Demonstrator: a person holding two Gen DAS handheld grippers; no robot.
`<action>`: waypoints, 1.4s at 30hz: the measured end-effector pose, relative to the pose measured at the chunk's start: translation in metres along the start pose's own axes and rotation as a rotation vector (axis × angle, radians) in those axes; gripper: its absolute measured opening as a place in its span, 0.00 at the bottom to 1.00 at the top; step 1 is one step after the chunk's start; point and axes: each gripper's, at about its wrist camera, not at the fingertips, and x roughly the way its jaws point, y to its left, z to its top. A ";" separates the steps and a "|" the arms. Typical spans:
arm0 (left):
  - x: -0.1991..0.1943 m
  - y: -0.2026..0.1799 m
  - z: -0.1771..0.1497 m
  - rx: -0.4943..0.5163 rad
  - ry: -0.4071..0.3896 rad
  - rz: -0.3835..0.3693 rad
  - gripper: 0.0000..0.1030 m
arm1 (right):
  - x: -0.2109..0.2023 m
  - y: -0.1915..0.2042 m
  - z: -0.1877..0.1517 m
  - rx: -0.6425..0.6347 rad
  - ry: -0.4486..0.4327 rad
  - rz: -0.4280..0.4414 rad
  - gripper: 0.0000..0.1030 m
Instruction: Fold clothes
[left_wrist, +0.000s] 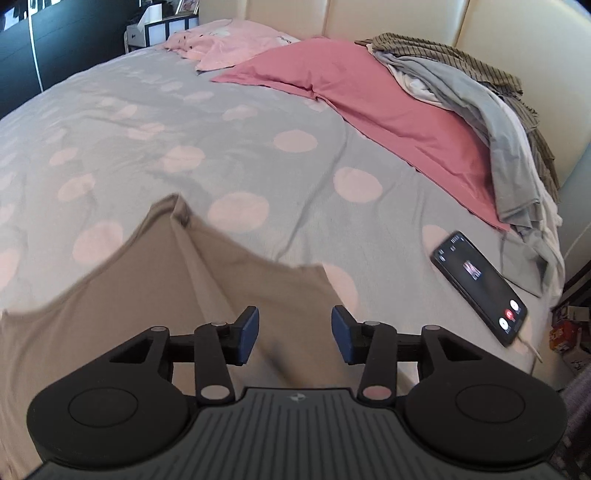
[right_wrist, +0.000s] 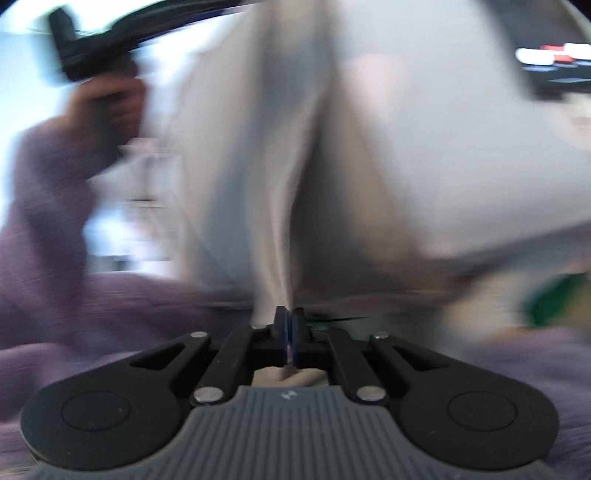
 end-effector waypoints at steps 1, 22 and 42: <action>-0.006 0.000 -0.008 -0.011 0.001 -0.008 0.40 | 0.001 -0.005 0.000 0.008 -0.003 -0.032 0.03; -0.031 -0.057 -0.144 -0.262 0.107 -0.121 0.34 | -0.009 0.036 0.012 -0.228 -0.168 -0.283 0.27; -0.005 -0.047 -0.134 -0.314 0.115 -0.127 0.10 | 0.045 0.070 0.112 -0.267 -0.259 -0.308 0.21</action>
